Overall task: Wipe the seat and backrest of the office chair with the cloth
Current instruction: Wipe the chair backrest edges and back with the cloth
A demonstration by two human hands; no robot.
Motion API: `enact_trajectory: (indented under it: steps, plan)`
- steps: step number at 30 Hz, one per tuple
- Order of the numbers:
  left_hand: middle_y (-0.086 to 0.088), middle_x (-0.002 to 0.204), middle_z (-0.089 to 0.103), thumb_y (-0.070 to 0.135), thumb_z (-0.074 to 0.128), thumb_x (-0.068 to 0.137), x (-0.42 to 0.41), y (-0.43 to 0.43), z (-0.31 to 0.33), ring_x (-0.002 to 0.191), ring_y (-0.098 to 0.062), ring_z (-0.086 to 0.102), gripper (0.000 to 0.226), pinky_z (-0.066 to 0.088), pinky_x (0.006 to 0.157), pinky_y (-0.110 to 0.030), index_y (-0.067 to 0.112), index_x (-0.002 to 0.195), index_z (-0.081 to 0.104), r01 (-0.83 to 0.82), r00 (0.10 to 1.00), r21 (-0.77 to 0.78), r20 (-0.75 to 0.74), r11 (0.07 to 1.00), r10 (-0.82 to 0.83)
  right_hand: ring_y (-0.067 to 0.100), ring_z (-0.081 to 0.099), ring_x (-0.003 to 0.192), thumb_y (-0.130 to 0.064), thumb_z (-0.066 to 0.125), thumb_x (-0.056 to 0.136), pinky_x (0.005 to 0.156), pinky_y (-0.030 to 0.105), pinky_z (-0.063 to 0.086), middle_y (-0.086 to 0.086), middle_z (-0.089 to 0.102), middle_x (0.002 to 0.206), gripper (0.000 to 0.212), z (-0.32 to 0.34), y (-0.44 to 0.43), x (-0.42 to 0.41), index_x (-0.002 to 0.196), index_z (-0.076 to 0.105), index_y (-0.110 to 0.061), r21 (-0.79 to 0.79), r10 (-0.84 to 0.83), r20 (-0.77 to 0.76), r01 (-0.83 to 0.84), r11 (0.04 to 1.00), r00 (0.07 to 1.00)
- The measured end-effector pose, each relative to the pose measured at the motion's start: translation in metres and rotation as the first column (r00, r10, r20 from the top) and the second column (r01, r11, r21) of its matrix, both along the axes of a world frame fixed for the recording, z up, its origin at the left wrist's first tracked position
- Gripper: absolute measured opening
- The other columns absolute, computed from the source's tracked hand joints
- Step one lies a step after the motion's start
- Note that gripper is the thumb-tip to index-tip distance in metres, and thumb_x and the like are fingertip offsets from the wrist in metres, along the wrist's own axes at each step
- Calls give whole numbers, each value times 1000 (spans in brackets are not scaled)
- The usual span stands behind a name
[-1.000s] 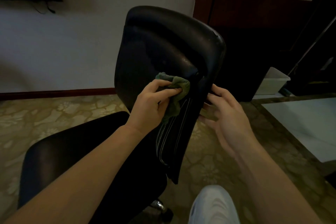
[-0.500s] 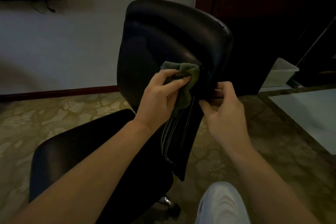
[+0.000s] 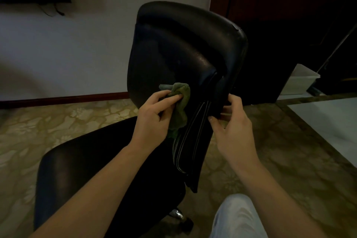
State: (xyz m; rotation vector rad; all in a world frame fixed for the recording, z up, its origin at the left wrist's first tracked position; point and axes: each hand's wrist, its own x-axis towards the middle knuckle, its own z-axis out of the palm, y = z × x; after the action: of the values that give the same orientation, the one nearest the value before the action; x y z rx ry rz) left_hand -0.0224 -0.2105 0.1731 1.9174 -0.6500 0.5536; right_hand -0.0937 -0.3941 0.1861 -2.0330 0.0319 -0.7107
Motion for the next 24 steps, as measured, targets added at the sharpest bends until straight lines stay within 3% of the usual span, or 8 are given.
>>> enact_trajectory:
  steps: [3, 6, 9, 15, 24]
  plan:
    - [15, 127, 54, 0, 58, 98, 5, 1, 18, 119, 13, 51, 37, 44, 99, -9, 27, 123, 64, -2, 999, 11, 32, 1000, 2, 3, 61, 103, -9, 69, 91, 88, 26, 56, -10, 61, 112, 50, -2, 0, 1, 130, 47, -32, -11, -10, 10, 10, 1000, 1000]
    - [10, 131, 52, 2, 59, 98, 10, -7, 35, 119, 9, 50, 37, 41, 100, -7, 27, 124, 66, 39, 992, 122, 118, 992, -53, 5, 61, 105, -11, 69, 91, 89, 34, 56, -9, 61, 114, 51, -4, -1, 2, 133, 47, -30, -9, -14, 4, 14, 1000, 1000]
    - [10, 132, 51, 3, 60, 98, 13, -17, 39, 122, 3, 47, 36, 38, 103, -7, 26, 124, 67, 82, 988, 199, 112, 977, -106, 4, 60, 106, -10, 69, 91, 91, 33, 56, -8, 61, 117, 54, -6, -2, 2, 136, 47, -28, -12, -14, 11, 14, 1000, 1000]
    - [6, 127, 55, 3, 62, 96, 3, -20, 16, 121, -10, 55, 32, 43, 105, -15, 18, 123, 71, 0, 995, 195, 100, 981, -20, 1, 60, 107, -11, 68, 92, 88, 24, 55, -8, 60, 120, 59, -11, -3, 1, 141, 43, -32, 16, -10, 1, 10, 1000, 1000]
    - [6, 130, 57, 12, 59, 99, -7, 24, 4, 114, -2, 53, 32, 37, 92, -1, 24, 127, 69, 26, 1000, 394, -21, 919, -20, 6, 59, 113, -13, 67, 93, 96, 38, 54, -8, 60, 124, 59, -13, -2, 2, 143, 42, -31, -4, -22, 7, 22, 1000, 1000]
